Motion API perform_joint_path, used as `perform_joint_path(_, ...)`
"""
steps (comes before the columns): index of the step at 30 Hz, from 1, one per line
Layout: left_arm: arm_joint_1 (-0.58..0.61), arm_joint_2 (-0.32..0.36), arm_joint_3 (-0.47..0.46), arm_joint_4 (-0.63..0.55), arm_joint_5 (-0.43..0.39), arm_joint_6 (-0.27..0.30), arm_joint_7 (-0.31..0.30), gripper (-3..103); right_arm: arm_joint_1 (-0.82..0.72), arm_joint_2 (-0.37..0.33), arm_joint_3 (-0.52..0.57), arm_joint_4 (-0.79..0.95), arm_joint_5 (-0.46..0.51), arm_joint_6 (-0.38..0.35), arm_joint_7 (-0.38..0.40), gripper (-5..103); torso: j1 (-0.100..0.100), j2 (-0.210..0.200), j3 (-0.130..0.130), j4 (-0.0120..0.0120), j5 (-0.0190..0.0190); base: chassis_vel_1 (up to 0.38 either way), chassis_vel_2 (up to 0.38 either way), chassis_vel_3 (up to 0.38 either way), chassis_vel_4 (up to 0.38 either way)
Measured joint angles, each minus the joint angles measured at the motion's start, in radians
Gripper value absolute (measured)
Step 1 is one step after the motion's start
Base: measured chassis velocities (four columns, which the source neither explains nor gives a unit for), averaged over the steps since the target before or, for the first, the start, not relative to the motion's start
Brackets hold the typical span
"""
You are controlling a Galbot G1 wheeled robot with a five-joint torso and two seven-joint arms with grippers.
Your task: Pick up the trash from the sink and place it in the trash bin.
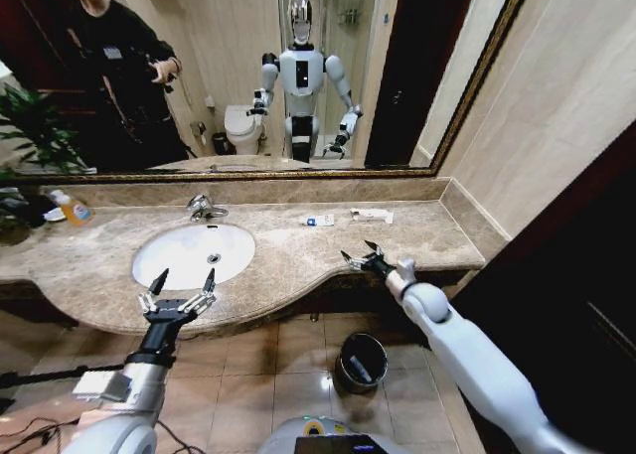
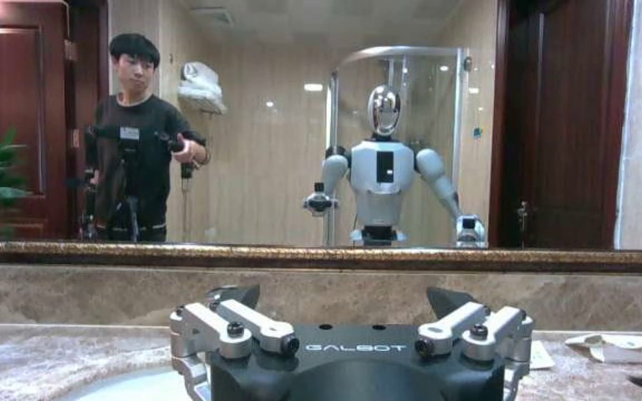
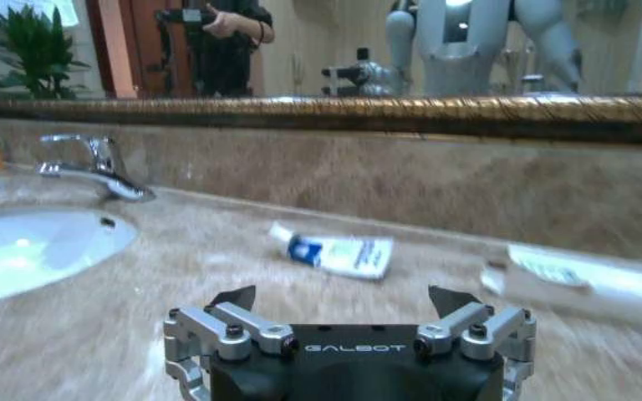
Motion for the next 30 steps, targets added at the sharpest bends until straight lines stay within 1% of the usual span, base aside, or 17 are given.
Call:
perform_joint_path(2, 0.000, 0.000, 0.000, 0.000, 0.000, 0.000, 0.000, 100, 0.094, 0.026, -0.053, -0.075, 0.003, 0.001, 0.000, 100, 0.000, 0.000, 0.000, 0.0001, -0.0002, 0.000, 0.000, 0.000, 0.000)
perform_joint_path(3, 0.000, 0.000, 0.000, 0.000, 0.000, 0.000, 0.000, 100, 0.094, 0.026, -0.053, -0.075, 0.003, 0.001, 0.000, 100, 0.000, 0.000, 0.000, 0.0001, -0.0002, 0.000, 0.000, 0.000, 0.000)
perform_joint_path(6, 0.000, 0.000, 0.000, 0.000, 0.000, 0.000, 0.000, 100, 0.201, 0.071, -0.125, -0.201, -0.005, 0.019, -0.001, 100, 0.000, 0.000, 0.000, 0.0002, 0.0002, 0.000, 0.000, 0.000, 0.000)
perform_joint_path(7, 0.000, 0.000, 0.000, 0.000, 0.000, 0.000, 0.000, 100, 0.201, 0.071, -0.125, -0.201, -0.005, 0.019, -0.001, 100, 0.000, 0.000, 0.000, 0.0002, 0.0002, 0.000, 0.000, 0.000, 0.000)
perform_joint_path(12, 0.000, 0.000, 0.000, 0.000, 0.000, 0.000, 0.000, 100, 0.300, 0.118, -0.189, -0.322, -0.003, 0.027, 0.001, 100, 0.000, 0.000, 0.000, 0.0000, -0.0001, 0.000, 0.000, 0.000, 0.000)
perform_joint_path(17, 0.000, 0.000, 0.000, 0.000, 0.000, 0.000, 0.000, 100, 0.344, 0.143, -0.210, -0.376, -0.002, 0.030, -0.001, 100, 0.000, 0.000, 0.000, 0.0000, -0.0001, 0.000, 0.000, 0.000, 0.000)
perform_joint_path(25, 0.000, 0.000, 0.000, 0.000, 0.000, 0.000, 0.000, 100, 0.457, 0.218, -0.226, -0.554, -0.010, 0.041, -0.016, 100, 0.000, 0.000, 0.000, 0.0000, 0.0000, 0.000, 0.000, 0.000, 0.000)
perform_joint_path(30, 0.000, 0.000, 0.000, 0.000, 0.000, 0.000, 0.000, 100, 0.494, 0.243, -0.225, -0.617, -0.010, 0.039, -0.034, 100, 0.000, 0.000, 0.000, 0.0001, -0.0001, 0.000, 0.000, 0.000, 0.000)
